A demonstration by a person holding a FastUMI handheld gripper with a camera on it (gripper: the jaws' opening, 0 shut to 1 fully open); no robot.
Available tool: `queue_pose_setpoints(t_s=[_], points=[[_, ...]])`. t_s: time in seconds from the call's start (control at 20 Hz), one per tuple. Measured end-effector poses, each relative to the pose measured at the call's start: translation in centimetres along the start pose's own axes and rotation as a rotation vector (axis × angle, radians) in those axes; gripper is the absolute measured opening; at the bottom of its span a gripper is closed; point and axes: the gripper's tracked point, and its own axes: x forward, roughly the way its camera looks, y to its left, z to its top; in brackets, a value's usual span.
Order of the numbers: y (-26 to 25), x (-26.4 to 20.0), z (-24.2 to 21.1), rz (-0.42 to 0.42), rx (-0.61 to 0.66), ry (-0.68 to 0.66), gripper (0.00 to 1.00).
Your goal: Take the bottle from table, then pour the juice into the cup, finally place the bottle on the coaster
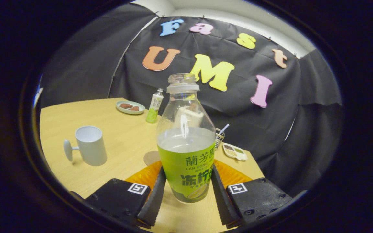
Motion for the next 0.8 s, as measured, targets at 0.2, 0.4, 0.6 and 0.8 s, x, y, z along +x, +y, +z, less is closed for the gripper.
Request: queue_pose_setpoints(t_s=[0.2,0.4,0.6,0.8], points=[[0.3,0.4,1.1,-0.047,-0.228,0.012,0.76],[0.8,0.9,1.7,-0.092,-0.401,0.030,0.76],[2.1,0.7,2.2,-0.123,-0.561,0.025,0.76],[3.3,1.3,3.0,-0.149,-0.686,0.018,0.76]])
